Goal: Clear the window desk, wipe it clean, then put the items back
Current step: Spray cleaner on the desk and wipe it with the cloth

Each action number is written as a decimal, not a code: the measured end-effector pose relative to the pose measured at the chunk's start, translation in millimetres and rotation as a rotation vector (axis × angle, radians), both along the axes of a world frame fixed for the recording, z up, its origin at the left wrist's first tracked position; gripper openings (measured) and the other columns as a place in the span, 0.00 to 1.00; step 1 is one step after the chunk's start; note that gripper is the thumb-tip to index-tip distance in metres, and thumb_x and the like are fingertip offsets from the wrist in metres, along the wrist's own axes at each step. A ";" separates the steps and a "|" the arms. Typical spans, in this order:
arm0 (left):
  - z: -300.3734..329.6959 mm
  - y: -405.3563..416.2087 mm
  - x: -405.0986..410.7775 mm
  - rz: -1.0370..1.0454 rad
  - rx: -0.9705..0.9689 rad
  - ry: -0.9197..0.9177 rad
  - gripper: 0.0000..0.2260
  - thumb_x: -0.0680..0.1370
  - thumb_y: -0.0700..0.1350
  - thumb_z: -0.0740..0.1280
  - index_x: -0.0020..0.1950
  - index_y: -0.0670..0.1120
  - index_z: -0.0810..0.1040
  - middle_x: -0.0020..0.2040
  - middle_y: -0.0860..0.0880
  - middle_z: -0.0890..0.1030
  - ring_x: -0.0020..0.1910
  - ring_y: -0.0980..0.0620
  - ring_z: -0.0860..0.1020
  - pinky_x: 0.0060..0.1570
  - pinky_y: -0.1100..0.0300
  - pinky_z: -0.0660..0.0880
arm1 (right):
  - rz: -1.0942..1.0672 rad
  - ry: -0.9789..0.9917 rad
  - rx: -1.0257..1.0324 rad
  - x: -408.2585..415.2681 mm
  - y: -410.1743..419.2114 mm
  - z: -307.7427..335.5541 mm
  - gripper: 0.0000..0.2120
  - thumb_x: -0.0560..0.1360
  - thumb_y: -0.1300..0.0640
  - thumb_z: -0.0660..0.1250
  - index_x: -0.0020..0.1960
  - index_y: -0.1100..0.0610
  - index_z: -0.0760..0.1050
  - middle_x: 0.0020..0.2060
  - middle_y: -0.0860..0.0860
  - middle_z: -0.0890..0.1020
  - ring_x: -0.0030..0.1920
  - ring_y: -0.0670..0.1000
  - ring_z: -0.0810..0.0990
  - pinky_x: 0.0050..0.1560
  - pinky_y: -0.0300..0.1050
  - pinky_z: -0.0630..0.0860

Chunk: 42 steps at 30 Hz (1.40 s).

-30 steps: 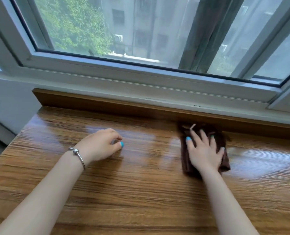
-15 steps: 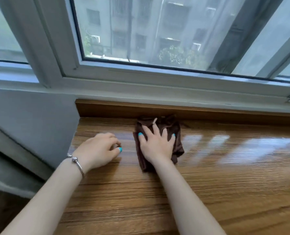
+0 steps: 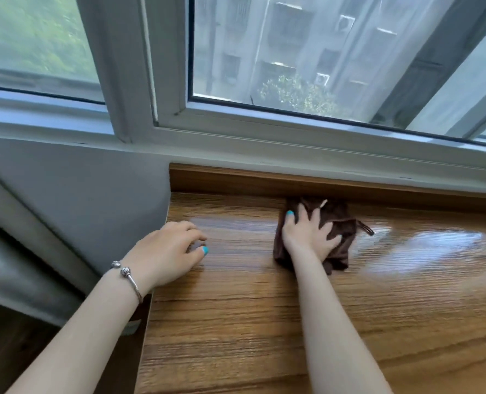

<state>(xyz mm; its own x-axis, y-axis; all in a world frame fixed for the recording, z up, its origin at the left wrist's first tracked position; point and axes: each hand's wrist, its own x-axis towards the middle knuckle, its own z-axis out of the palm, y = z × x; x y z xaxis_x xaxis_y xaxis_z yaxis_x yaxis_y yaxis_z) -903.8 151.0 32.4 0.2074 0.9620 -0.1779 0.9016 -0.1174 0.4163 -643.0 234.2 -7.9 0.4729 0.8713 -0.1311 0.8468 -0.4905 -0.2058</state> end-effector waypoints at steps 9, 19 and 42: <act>6.1 3.6 -34.3 0.085 -0.061 0.008 0.21 0.80 0.58 0.59 0.72 0.55 0.67 0.72 0.57 0.67 0.71 0.55 0.63 0.68 0.52 0.66 | 0.618 0.050 0.006 -88.0 -29.2 -7.2 0.24 0.80 0.35 0.47 0.75 0.34 0.59 0.79 0.41 0.53 0.79 0.56 0.49 0.74 0.64 0.42; 8.4 -13.0 -78.1 0.168 -0.058 -0.004 0.21 0.79 0.59 0.58 0.72 0.56 0.67 0.72 0.57 0.67 0.72 0.55 0.63 0.69 0.50 0.65 | 0.203 0.038 0.005 -107.8 -23.9 -3.2 0.24 0.81 0.38 0.45 0.76 0.36 0.57 0.80 0.45 0.52 0.78 0.61 0.51 0.72 0.70 0.43; 17.4 -12.5 -66.6 0.169 -0.034 -0.058 0.19 0.79 0.57 0.60 0.68 0.53 0.72 0.69 0.52 0.70 0.70 0.51 0.66 0.69 0.49 0.65 | 0.567 0.061 0.036 -152.2 -133.5 -6.3 0.28 0.77 0.34 0.45 0.76 0.36 0.54 0.80 0.41 0.45 0.78 0.63 0.46 0.68 0.74 0.40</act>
